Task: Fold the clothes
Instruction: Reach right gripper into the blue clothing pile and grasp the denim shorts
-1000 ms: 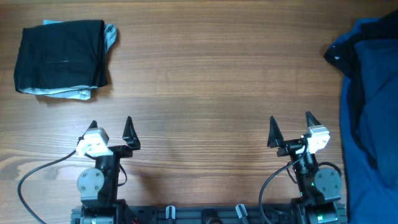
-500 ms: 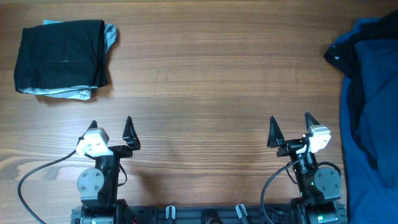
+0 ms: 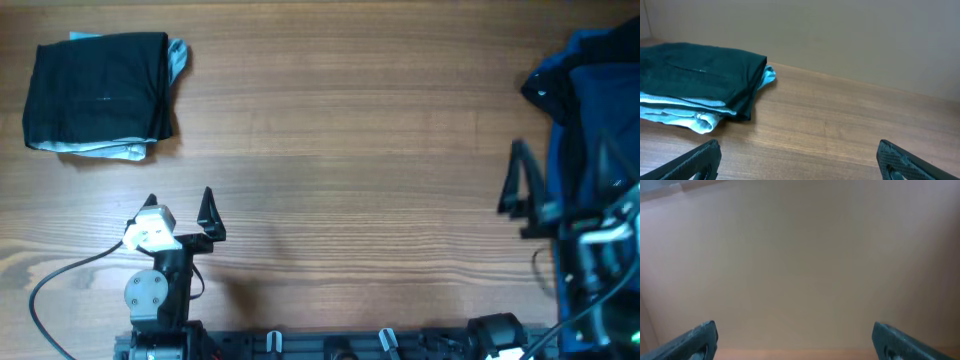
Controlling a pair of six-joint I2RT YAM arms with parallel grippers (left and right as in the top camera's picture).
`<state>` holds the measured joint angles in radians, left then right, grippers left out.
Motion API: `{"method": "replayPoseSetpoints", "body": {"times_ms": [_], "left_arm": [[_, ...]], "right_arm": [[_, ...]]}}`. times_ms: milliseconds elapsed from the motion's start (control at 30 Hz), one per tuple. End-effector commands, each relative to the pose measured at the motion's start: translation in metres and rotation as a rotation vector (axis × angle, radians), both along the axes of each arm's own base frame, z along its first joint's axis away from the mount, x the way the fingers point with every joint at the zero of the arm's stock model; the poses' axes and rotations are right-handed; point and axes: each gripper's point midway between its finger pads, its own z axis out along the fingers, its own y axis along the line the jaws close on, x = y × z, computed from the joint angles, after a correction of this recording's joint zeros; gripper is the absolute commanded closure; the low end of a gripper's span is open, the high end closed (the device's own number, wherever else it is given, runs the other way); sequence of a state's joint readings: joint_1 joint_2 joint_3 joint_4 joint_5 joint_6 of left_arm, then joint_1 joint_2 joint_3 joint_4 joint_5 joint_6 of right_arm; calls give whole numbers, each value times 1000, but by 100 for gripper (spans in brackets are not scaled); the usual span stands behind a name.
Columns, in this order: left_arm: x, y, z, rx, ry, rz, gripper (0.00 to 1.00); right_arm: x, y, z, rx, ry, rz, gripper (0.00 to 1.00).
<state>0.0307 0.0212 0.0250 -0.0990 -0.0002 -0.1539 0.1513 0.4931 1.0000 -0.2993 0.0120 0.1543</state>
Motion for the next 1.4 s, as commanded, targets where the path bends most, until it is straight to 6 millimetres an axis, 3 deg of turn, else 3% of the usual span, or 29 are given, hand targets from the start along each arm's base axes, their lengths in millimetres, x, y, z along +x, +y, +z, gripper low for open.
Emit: {"method": "replayPoseSetpoints", "body": {"times_ms": [0, 67, 100, 167, 300, 367, 500, 533, 600, 667, 733, 800, 833, 867, 1167, 1267, 1333, 1367], "left_arm": [[0, 0, -2, 20, 0, 1, 0], [0, 0, -2, 20, -1, 0, 0], [0, 0, -2, 20, -1, 0, 0], [0, 0, -2, 20, -1, 0, 0], [0, 0, -2, 20, -1, 0, 0], [0, 0, -2, 20, -1, 0, 0], [0, 0, -2, 20, -1, 0, 0], [0, 0, -2, 20, -1, 0, 0], [0, 0, -2, 20, 0, 1, 0], [0, 0, -2, 20, -1, 0, 0], [0, 0, -2, 20, -1, 0, 0], [0, 0, -2, 20, -1, 0, 0], [0, 0, -2, 20, 0, 1, 0], [0, 0, -2, 20, 0, 1, 0], [0, 0, -2, 20, -1, 0, 0], [0, 0, -2, 20, 0, 1, 0], [0, 0, -2, 20, -1, 0, 0], [0, 0, -2, 20, 0, 1, 0]], "right_arm": [[36, -13, 37, -77, 90, -114, 1], [54, -21, 42, -124, 163, -181, 0], [74, -31, 40, -171, 247, -254, 0], [116, -63, 30, -286, 449, -474, 0], [187, -131, -5, -357, 676, -669, 0], [224, -180, -53, -309, 796, -655, 0], [254, -272, -157, -180, 993, -629, 0], [260, -283, -178, -152, 1019, -603, 0], [274, -310, -240, -80, 1092, -546, 0], [280, -314, -283, -31, 1153, -486, 0], [293, -310, -314, -5, 1168, -419, 2], [303, -311, -337, 2, 1174, -396, 12], [308, -312, -348, -23, 1178, -381, 24], [310, -313, -357, -58, 1186, -365, 27], [320, -315, -422, -186, 1237, -277, 23], [320, -315, -433, -181, 1250, -271, 37], [320, -315, -434, -181, 1250, -272, 39], [320, -315, -435, -181, 1253, -271, 44]]}}
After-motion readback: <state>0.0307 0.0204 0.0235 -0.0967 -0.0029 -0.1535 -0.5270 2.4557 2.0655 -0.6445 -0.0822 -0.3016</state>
